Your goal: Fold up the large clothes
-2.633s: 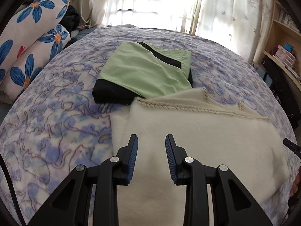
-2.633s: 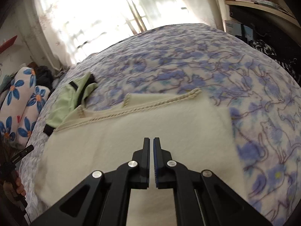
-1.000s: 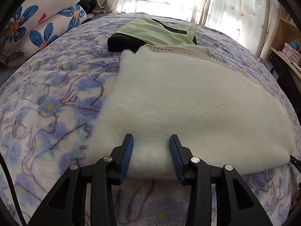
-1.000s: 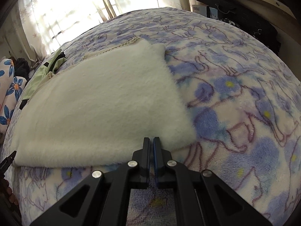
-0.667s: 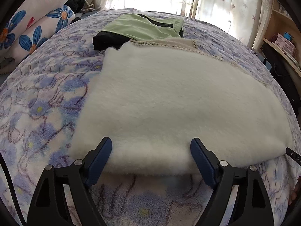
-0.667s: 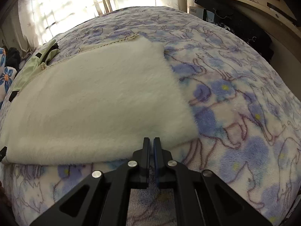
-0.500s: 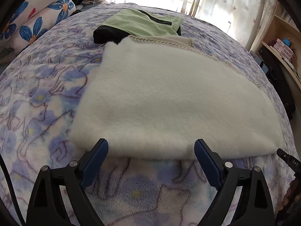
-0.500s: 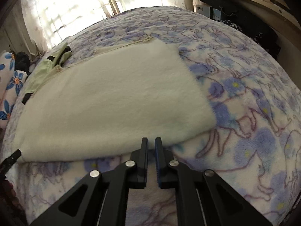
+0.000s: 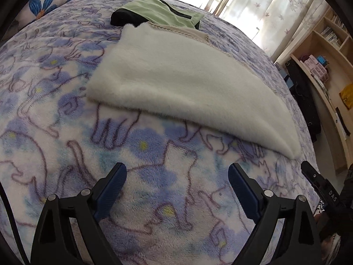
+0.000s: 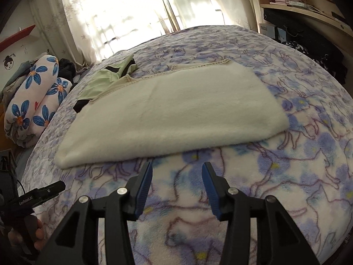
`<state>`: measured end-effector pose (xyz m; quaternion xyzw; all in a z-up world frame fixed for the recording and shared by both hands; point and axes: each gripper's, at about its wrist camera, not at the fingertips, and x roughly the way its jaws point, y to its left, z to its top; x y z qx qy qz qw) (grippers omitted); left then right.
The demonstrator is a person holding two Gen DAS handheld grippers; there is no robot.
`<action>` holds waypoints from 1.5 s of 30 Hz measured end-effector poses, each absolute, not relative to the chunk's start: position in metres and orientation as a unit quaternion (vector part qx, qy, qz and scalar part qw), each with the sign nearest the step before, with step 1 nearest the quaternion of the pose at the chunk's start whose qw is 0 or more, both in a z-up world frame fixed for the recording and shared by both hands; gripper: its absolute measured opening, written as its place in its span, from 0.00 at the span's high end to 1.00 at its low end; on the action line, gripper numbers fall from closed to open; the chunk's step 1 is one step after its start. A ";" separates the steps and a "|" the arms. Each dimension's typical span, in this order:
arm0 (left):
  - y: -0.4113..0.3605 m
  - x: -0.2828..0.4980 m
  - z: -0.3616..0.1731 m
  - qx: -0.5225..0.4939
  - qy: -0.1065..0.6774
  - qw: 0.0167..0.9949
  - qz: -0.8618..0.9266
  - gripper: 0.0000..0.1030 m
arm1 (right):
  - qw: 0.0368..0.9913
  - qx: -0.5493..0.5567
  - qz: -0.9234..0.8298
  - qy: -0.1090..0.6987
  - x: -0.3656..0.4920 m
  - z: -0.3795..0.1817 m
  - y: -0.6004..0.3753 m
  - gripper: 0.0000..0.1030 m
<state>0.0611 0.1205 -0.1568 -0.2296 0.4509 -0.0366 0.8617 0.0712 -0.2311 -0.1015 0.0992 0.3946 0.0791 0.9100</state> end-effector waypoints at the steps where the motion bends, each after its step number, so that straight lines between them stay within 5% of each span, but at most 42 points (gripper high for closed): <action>1: 0.120 0.059 -0.159 -0.241 0.444 0.862 -0.045 0.10 | 0.912 0.098 0.081 0.389 0.069 -0.101 -0.228 0.55; 23: 0.166 0.202 -0.192 -0.349 0.351 0.868 -0.020 0.10 | 0.925 0.047 0.125 0.357 0.160 -0.115 -0.161 0.55; 26: 0.172 0.220 -0.190 -0.358 0.330 0.873 -0.003 0.18 | 0.931 0.024 0.120 0.344 0.184 -0.112 -0.148 0.55; 28: 0.168 0.221 -0.183 -0.344 0.313 0.885 0.014 0.37 | 0.936 0.006 0.118 0.332 0.201 -0.108 -0.139 0.58; 30: 0.163 0.216 -0.173 -0.300 0.301 0.904 0.035 0.75 | 0.938 -0.015 0.109 0.330 0.220 -0.108 -0.130 0.66; 34: 0.161 0.202 -0.149 -0.278 0.273 0.920 0.025 0.78 | 0.910 -0.044 0.118 0.395 0.258 -0.140 -0.117 0.78; 45: 0.065 0.173 -0.047 -0.116 0.183 0.976 -0.012 0.80 | 0.888 0.063 0.186 0.416 0.245 -0.139 -0.163 0.75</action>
